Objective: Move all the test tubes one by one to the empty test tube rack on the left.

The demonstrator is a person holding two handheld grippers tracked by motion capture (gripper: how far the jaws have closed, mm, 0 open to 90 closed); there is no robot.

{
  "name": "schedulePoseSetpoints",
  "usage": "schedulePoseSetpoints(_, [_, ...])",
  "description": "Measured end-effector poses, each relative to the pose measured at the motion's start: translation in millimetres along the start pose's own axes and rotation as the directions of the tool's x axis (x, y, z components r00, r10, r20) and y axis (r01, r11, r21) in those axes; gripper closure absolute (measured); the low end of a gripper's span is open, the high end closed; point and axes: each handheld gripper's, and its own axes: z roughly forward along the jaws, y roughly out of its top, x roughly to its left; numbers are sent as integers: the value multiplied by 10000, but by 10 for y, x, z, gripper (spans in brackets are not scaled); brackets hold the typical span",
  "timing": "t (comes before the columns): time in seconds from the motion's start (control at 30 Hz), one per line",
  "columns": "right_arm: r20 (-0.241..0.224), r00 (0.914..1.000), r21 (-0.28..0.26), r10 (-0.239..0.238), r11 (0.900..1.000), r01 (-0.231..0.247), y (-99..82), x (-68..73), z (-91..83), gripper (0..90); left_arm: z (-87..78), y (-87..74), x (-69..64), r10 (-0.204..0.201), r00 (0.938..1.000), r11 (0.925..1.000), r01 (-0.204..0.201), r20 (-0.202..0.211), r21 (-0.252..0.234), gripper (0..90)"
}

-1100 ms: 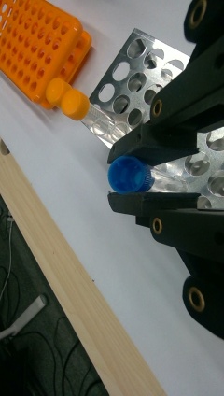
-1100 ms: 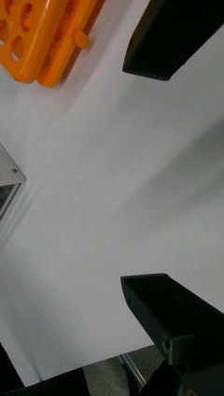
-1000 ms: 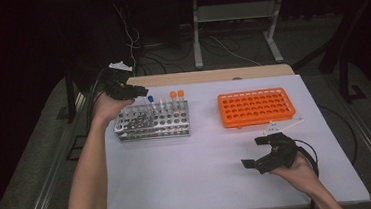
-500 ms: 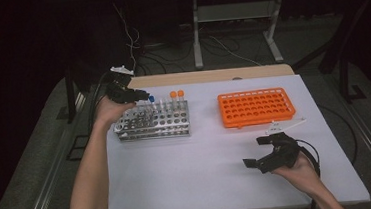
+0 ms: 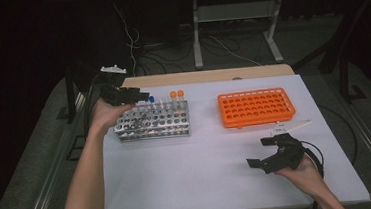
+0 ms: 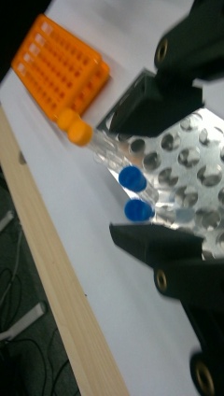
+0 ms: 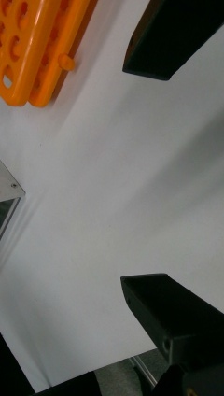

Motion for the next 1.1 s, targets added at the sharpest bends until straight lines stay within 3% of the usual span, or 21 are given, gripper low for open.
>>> schedulePoseSetpoints(0.23, [128,9994,-172,331,9993,-329,-108,-19,-71,1,-242,-187,-228,-187,9990,9946,226,402,-1008,174])
schedulePoseSetpoints(0.5, [148,9990,-271,411,9988,-407,-171,4,-87,1,-352,-474,-531,-91,9979,9886,186,638,-1494,16])
schedulePoseSetpoints(0.83, [226,9988,-544,434,9976,-421,-230,31,-110,2,-368,-848,-866,289,9964,9813,-133,792,-1918,0])
schedulePoseSetpoints(1.0, [292,9987,-686,408,9969,-388,-253,29,-128,2,-317,-1043,-1019,429,9934,9773,-197,1065,-2107,0])
schedulePoseSetpoints(1.1, [325,9986,-745,424,9964,-399,-268,30,-138,2,-276,-1150,-1091,518,9916,9789,-269,1189,-2026,0])
